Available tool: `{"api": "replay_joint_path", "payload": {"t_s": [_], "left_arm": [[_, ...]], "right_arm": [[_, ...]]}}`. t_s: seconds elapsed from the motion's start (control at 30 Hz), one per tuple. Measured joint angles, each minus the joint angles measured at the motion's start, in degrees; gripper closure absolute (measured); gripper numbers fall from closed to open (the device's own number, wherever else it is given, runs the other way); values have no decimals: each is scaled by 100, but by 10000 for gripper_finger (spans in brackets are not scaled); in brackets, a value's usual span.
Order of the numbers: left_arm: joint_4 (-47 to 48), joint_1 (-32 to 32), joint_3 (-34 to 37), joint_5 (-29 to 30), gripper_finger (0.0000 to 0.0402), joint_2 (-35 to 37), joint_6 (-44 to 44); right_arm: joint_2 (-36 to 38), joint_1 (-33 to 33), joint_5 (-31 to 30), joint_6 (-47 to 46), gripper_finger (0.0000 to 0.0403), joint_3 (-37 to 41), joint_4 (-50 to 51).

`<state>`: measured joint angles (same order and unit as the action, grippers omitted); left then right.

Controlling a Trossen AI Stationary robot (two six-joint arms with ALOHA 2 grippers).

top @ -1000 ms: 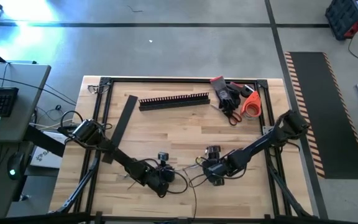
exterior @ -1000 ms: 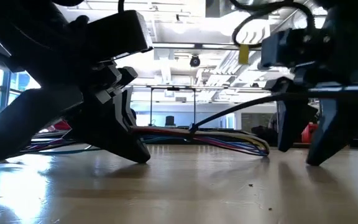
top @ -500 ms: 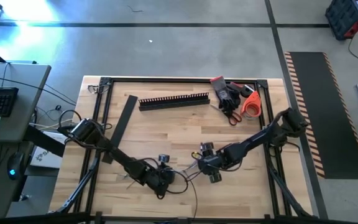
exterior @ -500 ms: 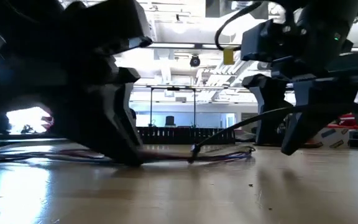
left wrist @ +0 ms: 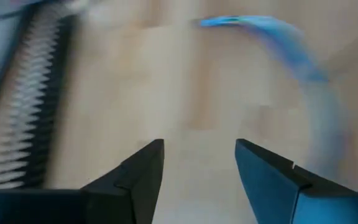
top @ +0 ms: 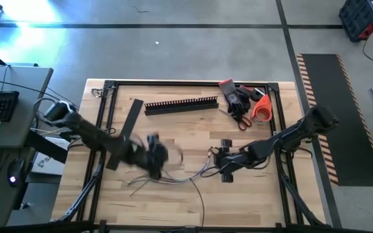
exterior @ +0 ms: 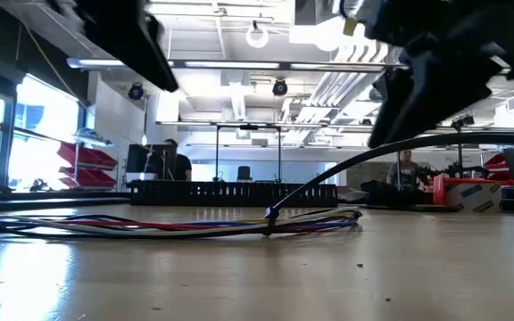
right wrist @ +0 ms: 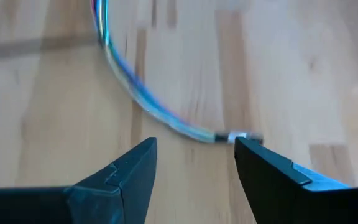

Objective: Ziptie cables
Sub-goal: Put the zip-tied cables into the black cable duct

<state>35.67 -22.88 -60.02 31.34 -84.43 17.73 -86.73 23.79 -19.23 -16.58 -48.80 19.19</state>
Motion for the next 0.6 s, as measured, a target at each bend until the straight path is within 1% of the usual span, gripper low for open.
{"api": "replay_joint_path", "payload": {"t_s": [0.07,0.1,0.17,0.27,0.33,0.47,0.6], "left_arm": [[-29,655,220,16,214,272,-379],[-102,1043,335,-80,213,390,-656],[-407,1854,540,-603,215,542,-1362],[-949,3009,925,-1515,221,518,-2291],[-1436,3622,1157,-1800,224,435,-2786],[-2119,4385,1508,-2005,225,244,-3545],[-2421,4749,1673,-2651,225,83,-4039]], "right_arm": [[171,-4,-43,-46,202,252,-536],[218,-4,-45,-60,202,378,-824],[280,6,-36,-160,202,603,-1410],[283,100,30,-359,202,888,-2067],[283,208,22,-490,202,1022,-2396],[283,479,-219,-643,202,1076,-2552],[283,706,-447,-653,202,1076,-2727]]}}
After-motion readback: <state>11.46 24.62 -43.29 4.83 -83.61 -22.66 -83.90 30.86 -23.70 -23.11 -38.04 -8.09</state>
